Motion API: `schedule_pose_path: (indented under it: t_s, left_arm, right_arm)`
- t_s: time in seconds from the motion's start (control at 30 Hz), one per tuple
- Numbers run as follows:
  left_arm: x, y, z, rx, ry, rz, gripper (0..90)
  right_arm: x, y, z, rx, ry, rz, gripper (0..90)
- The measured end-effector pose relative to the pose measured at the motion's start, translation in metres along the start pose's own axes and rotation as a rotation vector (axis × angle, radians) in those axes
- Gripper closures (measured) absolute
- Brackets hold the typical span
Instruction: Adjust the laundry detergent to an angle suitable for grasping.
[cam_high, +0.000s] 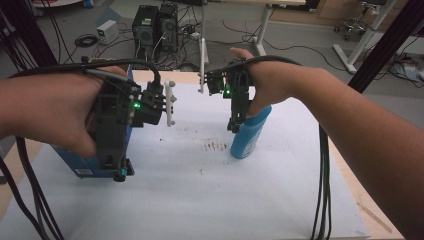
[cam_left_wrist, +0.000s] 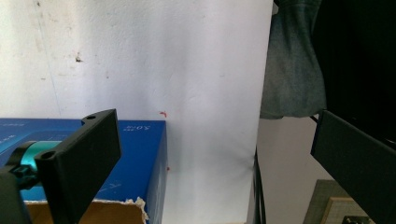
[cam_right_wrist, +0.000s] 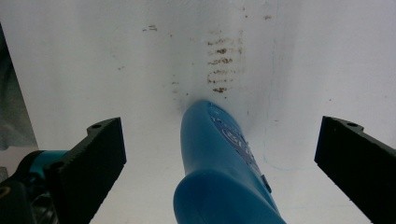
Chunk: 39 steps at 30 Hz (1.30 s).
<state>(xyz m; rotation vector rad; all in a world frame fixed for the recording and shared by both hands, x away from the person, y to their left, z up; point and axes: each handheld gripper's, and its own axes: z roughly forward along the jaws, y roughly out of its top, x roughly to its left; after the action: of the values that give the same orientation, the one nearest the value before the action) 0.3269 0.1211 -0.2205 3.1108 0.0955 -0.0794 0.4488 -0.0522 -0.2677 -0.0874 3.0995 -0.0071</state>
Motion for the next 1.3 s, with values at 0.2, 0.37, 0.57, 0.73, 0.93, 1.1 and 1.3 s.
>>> schedule_pose_path:
  t_s: [0.2,0.37,0.57,0.73,0.93,1.1,1.3]
  left_arm:
    - [0.000,0.000,-0.001,-0.001,-0.003,-0.001,1.7]
    - [0.001,0.003,0.001,0.009,-0.004,0.001,1.7]
    - [0.003,0.003,0.001,0.008,-0.007,-0.002,1.6]
    - [0.002,0.004,0.002,0.013,-0.007,-0.008,1.6]
    - [0.001,0.005,0.002,0.016,-0.008,-0.002,1.7]
    - [0.001,0.005,0.002,0.017,-0.011,-0.008,1.7]
    - [0.003,0.009,0.003,0.018,-0.011,-0.003,1.6]
  right_arm:
    - [0.000,-0.001,-0.001,-0.001,-0.001,0.004,1.0]
    - [0.000,-0.002,-0.001,-0.003,0.000,0.009,1.0]
    - [-0.002,-0.003,-0.001,-0.014,-0.001,0.003,1.0]
    - [-0.002,-0.004,-0.006,-0.025,-0.005,0.000,1.0]
    - [-0.001,-0.011,-0.023,-0.049,-0.028,0.011,1.0]
    - [0.002,-0.028,-0.039,-0.075,-0.048,0.044,1.0]
    - [0.006,-0.064,-0.057,-0.118,-0.062,0.111,1.0]
